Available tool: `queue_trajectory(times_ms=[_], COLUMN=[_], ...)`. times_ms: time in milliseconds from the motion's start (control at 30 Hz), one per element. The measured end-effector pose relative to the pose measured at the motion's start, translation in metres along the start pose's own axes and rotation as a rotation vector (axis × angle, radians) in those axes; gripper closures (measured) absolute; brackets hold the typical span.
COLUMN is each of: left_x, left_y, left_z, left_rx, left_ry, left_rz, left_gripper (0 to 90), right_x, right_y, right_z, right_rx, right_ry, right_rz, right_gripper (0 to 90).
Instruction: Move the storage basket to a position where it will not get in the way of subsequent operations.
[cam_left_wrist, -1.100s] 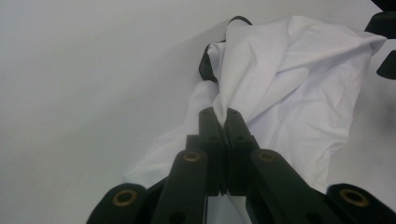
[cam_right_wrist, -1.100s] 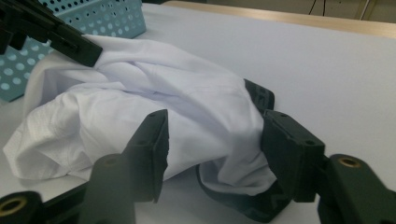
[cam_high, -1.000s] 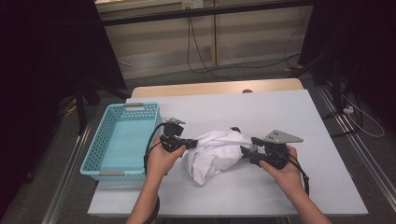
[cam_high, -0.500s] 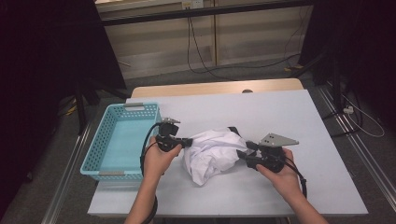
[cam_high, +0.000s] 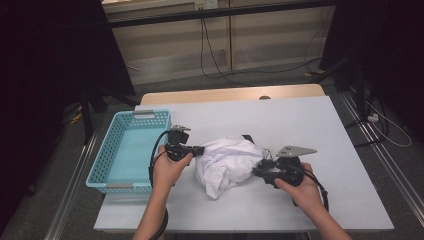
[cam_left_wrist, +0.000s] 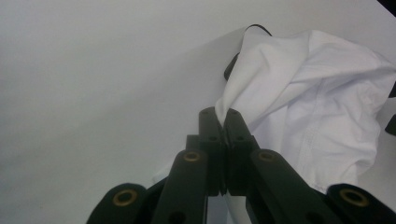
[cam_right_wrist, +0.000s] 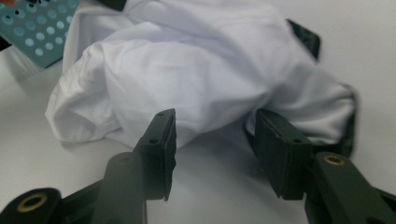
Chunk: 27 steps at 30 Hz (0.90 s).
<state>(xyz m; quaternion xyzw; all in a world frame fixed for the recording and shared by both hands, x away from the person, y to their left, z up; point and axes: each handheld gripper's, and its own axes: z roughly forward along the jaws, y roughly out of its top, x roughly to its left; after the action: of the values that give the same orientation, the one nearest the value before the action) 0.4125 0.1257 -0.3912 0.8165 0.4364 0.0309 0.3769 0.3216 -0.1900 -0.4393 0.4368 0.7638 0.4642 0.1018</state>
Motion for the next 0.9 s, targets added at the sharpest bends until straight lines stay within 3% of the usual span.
queue_trajectory(times_ms=[67,100,233,300,467,633,800,900], left_x=[-0.002,-0.003,-0.002,0.0,0.002,-0.001,-0.007,-0.011], left_y=[-0.001,-0.001,-0.003,-0.004,-0.004,0.0,0.004,0.003], left_z=[0.001,0.001,0.0,-0.002,-0.007,-0.009,-0.003,0.004], left_rx=[0.003,0.007,0.008,0.005,-0.013,-0.042,-0.025,0.02], left_ry=[-0.002,0.0,0.002,0.004,0.007,-0.003,-0.056,-0.046], left_rz=[0.008,0.014,0.009,0.006,-0.001,-0.01,0.007,0.03], left_gripper=[88.4,88.6,88.7,88.7,88.9,89.1,89.1,89.0], right_x=[0.007,0.01,0.013,0.01,-0.001,-0.017,-0.039,-0.041], right_y=[0.001,0.002,0.002,0.003,0.008,0.01,0.008,0.003], right_z=[0.011,0.016,0.027,0.026,0.008,-0.014,-0.035,-0.036], right_rx=[0.018,0.023,0.018,0.008,-0.021,-0.034,-0.066,-0.045], right_ry=[0.019,0.02,0.036,0.038,0.043,-0.026,-0.083,-0.075], right_rz=[-0.025,-0.039,-0.05,-0.05,-0.021,-0.014,0.046,0.044], right_gripper=[41.4,43.8,76.0,83.9,86.5,87.2,87.2,87.1])
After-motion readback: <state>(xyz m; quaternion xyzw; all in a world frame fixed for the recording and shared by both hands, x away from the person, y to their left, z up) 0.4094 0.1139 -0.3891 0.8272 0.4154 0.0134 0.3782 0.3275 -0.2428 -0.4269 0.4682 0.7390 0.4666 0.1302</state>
